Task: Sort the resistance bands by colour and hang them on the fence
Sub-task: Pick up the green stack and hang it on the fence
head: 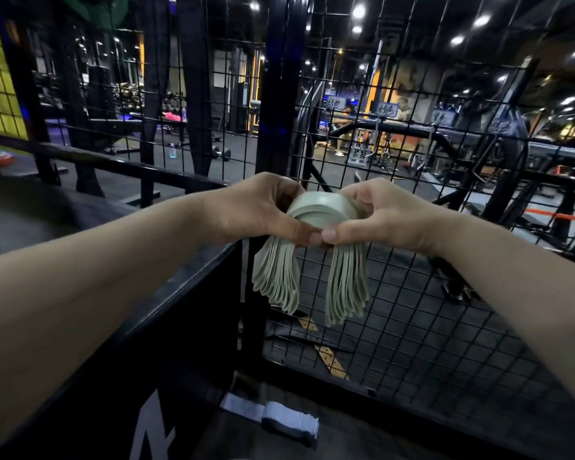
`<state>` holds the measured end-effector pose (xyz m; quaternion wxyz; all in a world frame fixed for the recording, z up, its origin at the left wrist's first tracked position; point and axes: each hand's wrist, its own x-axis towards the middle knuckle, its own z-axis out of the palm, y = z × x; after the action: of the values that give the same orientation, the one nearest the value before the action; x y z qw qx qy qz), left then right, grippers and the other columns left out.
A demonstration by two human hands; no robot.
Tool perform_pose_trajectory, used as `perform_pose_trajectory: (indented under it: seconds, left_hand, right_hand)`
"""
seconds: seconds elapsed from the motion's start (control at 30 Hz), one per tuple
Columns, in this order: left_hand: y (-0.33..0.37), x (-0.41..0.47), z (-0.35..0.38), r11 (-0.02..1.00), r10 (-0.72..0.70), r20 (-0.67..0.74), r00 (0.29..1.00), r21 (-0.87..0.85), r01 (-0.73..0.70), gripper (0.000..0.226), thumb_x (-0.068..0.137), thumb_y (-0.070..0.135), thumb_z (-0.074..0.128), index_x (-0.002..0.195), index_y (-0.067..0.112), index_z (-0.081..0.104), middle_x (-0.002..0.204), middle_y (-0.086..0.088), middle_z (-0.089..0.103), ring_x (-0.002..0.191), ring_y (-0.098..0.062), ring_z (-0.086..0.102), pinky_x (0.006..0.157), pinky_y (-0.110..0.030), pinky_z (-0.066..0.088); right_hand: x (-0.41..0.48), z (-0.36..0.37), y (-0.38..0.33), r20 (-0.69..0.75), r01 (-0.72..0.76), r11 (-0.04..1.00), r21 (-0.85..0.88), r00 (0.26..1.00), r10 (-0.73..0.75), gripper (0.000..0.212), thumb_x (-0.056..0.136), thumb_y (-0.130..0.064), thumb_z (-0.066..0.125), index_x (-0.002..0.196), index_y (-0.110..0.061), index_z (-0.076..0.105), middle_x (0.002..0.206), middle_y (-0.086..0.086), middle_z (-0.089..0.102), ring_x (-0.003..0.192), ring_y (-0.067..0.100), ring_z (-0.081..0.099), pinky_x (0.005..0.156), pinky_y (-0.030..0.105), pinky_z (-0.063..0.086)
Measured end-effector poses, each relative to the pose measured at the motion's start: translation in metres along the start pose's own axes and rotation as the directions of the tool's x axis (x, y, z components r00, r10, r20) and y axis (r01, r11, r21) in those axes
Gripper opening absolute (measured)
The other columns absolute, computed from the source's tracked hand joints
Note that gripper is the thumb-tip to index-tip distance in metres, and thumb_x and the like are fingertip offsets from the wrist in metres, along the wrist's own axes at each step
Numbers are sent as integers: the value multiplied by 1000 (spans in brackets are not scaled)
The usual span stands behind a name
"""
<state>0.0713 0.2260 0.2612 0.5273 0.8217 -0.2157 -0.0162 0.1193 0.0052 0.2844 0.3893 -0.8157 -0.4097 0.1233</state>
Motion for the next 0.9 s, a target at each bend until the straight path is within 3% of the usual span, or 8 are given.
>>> perform_pose_trajectory:
  seconds: [0.07,0.17,0.37,0.53,0.67,0.8,0.9]
  left_hand:
    - [1,0,1,1000,-4,-9,1000,-14,4,43,67,17,88,101,2,66,94,-8,73,89,-22,70,80,-30,54]
    - [-1,2,2,998,5,-24,1000,-55,-6,42,68,19,89,100,2,68,96,-11,72,90,-24,69,82,-31,55]
    - [-1,3,7,992,12,-50,999,-128,-18,43,68,19,85,102,2,64,94,-9,73,89,-23,70,82,-32,54]
    - [-2,7,11,981,17,-41,999,-193,-24,51,74,19,77,114,-4,58,93,-6,72,89,-21,69,82,-28,55]
    - [-6,10,10,985,12,-67,998,-171,-23,48,76,15,77,117,0,57,91,-1,71,86,-15,68,79,-25,54]
    - [-12,14,4,985,16,-72,997,-168,-28,57,73,16,79,122,4,53,100,-5,72,92,-17,69,82,-27,54]
    - [-16,20,-1,990,17,-66,998,-141,-26,44,76,12,77,114,1,59,95,-3,73,89,-16,70,80,-25,55]
  right_hand:
    - [-4,0,0,-19,14,999,34,1000,-13,53,71,-19,83,117,-7,59,95,12,75,84,25,73,74,33,59]
    - [-6,-2,0,-40,59,998,-25,997,-60,52,66,-23,83,111,-6,64,97,13,74,85,26,73,76,37,61]
    - [-4,-5,-3,-65,84,992,-95,994,-90,43,72,-30,86,108,-13,67,92,5,73,81,16,69,71,26,56]
    - [4,2,3,-55,-1,994,-110,998,-5,57,65,-54,62,112,-22,54,98,4,64,81,14,62,69,34,52]
    - [9,1,9,-70,5,996,-94,997,-12,57,69,-55,62,115,-24,51,101,2,64,83,10,63,70,29,53]
    - [18,0,12,-78,-7,992,-126,997,-3,49,76,-51,60,116,-25,51,103,4,65,86,14,64,73,36,55]
    - [27,-3,14,-76,-11,988,-151,997,-1,46,80,-47,62,118,-23,51,97,-2,64,77,4,62,66,24,50]
